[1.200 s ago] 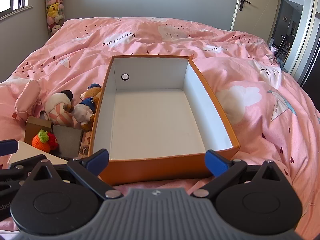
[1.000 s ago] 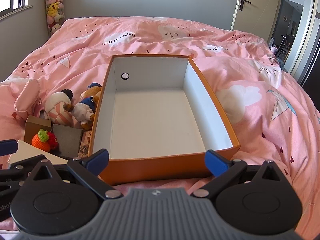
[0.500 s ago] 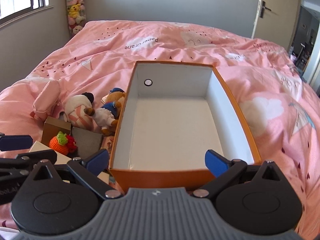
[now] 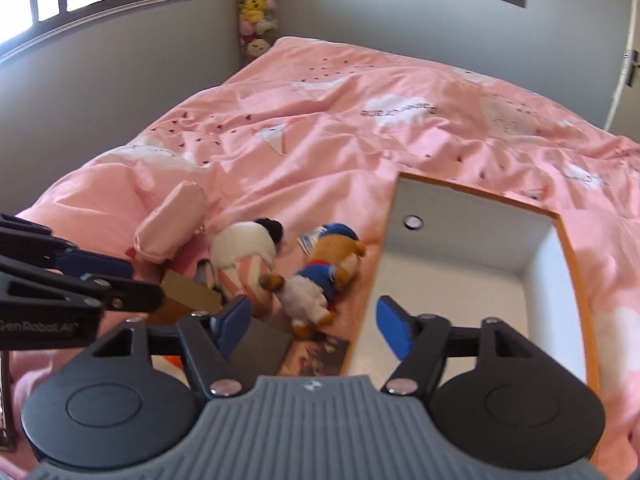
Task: Organize objects
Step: 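Move both tools toward the plush toys beside the box, then grasp the brown sailor bear with the right tool and lift it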
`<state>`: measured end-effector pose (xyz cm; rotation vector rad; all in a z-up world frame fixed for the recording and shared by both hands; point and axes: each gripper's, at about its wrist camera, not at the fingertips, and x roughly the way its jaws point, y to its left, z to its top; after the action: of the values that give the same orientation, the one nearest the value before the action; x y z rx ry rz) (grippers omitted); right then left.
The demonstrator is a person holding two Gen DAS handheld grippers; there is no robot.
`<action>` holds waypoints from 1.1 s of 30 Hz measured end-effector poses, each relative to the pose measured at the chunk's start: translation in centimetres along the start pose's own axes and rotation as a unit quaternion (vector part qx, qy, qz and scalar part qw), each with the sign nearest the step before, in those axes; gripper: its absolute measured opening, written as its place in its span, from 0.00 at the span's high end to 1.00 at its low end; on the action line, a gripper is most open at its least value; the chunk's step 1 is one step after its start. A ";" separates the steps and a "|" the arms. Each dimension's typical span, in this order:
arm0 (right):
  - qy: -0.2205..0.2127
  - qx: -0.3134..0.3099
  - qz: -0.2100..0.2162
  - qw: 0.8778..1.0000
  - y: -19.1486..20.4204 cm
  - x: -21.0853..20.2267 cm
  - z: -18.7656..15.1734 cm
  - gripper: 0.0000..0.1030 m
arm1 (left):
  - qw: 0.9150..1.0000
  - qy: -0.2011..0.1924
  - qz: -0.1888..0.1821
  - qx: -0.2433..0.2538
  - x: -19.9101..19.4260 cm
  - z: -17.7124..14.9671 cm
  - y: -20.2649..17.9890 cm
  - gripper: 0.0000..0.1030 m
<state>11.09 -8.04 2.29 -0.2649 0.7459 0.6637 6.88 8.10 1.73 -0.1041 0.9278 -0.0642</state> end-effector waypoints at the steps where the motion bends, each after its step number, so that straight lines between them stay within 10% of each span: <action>1: 0.003 -0.004 0.009 1.000 -0.1 0.7 0.6 0.43 | 1.000 0.004 0.002 -0.003 0.5 0.5 0.2 0.63; 21: 0.225 -0.145 0.019 0.963 1.0 16.3 7.0 0.52 | 0.998 0.068 -0.001 0.010 8.2 6.6 3.9 0.67; 33: 0.261 -0.259 -0.062 0.928 3.7 20.3 6.1 0.33 | 0.997 0.072 -0.014 -0.005 9.0 7.0 6.1 0.67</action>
<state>23.10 6.87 -7.52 -0.9973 1.0427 0.6666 17.91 13.70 -1.97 -0.1237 1.0700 -0.0934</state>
